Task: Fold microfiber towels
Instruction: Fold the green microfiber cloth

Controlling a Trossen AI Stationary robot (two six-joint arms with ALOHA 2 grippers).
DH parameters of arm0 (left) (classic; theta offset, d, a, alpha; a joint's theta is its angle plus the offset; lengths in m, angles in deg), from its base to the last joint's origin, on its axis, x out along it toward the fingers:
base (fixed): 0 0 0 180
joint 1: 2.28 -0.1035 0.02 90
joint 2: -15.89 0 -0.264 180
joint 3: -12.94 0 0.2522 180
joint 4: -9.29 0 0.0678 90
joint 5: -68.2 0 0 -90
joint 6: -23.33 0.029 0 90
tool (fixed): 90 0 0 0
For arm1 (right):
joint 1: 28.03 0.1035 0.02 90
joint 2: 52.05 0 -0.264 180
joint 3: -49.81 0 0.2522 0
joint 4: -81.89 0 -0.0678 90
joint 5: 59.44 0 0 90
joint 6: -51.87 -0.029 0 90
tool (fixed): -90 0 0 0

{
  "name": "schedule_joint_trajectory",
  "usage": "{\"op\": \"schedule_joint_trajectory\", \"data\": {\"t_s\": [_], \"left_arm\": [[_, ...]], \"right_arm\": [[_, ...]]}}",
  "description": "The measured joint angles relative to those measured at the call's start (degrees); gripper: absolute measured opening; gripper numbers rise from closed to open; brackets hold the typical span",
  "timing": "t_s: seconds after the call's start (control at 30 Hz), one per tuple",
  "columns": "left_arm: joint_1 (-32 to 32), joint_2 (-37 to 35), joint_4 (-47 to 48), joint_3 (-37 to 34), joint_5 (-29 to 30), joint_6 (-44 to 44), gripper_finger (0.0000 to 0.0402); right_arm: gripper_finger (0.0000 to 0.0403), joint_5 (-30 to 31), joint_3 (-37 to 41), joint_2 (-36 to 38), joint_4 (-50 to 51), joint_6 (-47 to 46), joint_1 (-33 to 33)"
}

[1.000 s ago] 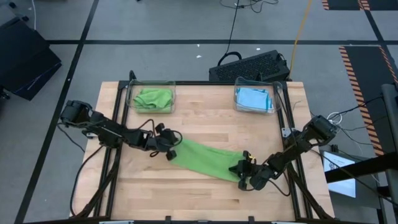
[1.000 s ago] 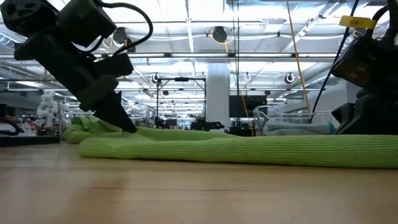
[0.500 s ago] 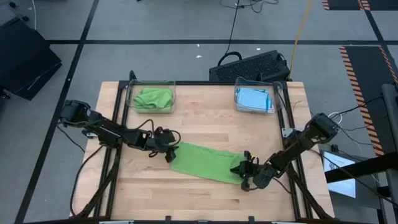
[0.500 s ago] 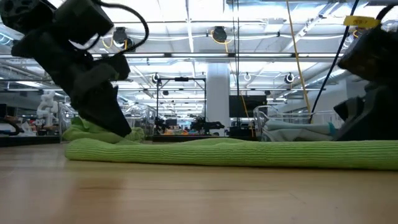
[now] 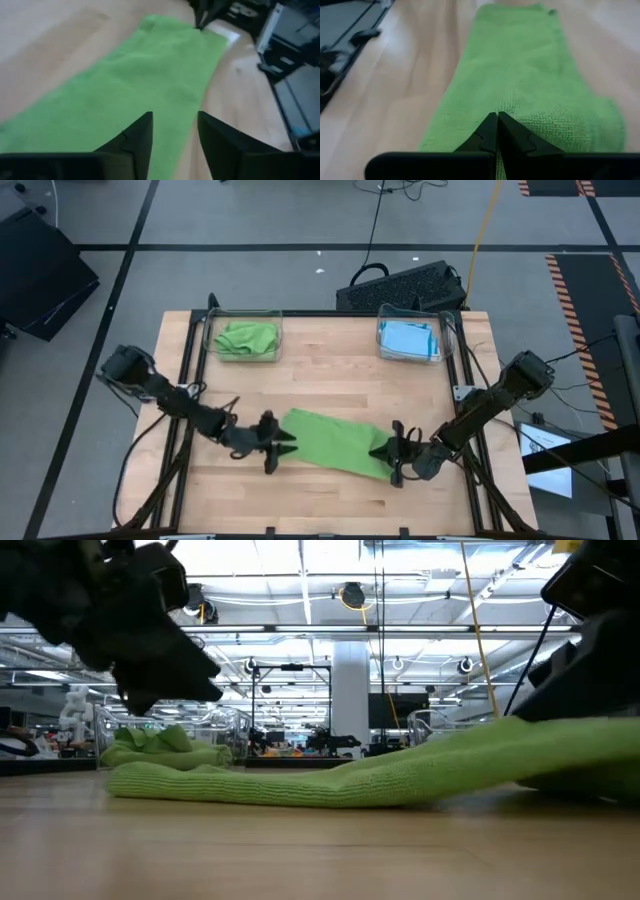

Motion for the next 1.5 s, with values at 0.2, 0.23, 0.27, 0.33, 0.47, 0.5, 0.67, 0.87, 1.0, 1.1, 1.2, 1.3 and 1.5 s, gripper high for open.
{"op": "schedule_joint_trajectory", "data": {"t_s": [0.2, 0.23, 0.27, 0.33, 0.47, 0.5, 0.67, 0.87, 1.0, 1.1, 1.2, 1.3, 1.5], "left_arm": [[1.17, 9.24, -2.47, -0.07, 2.38, -4.89, 0.0114], [0.80, 10.47, -2.45, -0.05, 2.43, -5.43, 0.0109], [0.34, 11.56, -2.19, -0.07, 2.33, -5.52, 0.0103], [-0.80, 13.62, -1.56, -0.06, 1.10, -5.50, 0.0095], [-3.08, 14.35, 2.89, 0.31, -0.35, -5.60, 0.0085], [-3.71, 14.29, 4.31, 0.30, -0.47, -5.24, 0.0083], [-6.84, 11.25, 10.59, 0.11, -0.45, 2.53, 0.0071], [-12.01, 5.63, 18.47, -0.04, -2.69, 12.09, 0.0057], [-16.04, 3.54, 19.47, -0.15, -6.71, 15.84, 0.0049], [-18.71, 3.49, 18.64, -0.15, -7.68, 17.81, 0.0042], [-21.23, 3.51, 18.01, -0.15, -8.17, 19.54, 0.0035], [-22.69, 2.01, 17.05, -0.28, -8.55, 21.79, 0.0035], [-24.60, -4.61, 18.30, 1.07, -8.34, 24.55, 0.0035]], "right_arm": [[0.0005, -7.03, 0.00, 0.07, 2.75, -3.49, 0.84], [0.0005, -7.42, 0.00, 0.07, 3.58, -4.14, 0.97], [0.0006, -7.75, 0.00, 0.07, 4.27, -4.76, 1.16], [0.0018, -8.39, 0.00, 0.09, 5.45, -5.97, 1.26], [0.0074, -8.55, -0.03, 0.11, 6.34, -8.51, 1.25], [0.0091, -8.54, -0.07, 0.11, 6.84, -9.23, 1.24], [0.0164, -8.71, -0.09, 0.11, 7.45, -10.58, 1.32], [0.0162, -9.91, -0.11, 0.11, 13.50, -13.06, 1.61], [0.0114, -9.37, -0.13, -1.12, 13.31, -17.81, 1.78], [0.0078, -9.64, -0.17, -3.64, 8.17, -20.99, 2.01], [0.0052, -9.16, -1.05, -7.65, 3.46, -26.60, 1.96], [0.0039, -8.38, -4.13, -12.53, 1.62, -27.26, 1.96], [0.0037, -7.01, -11.41, -17.18, 2.74, -25.35, 1.37]]}}
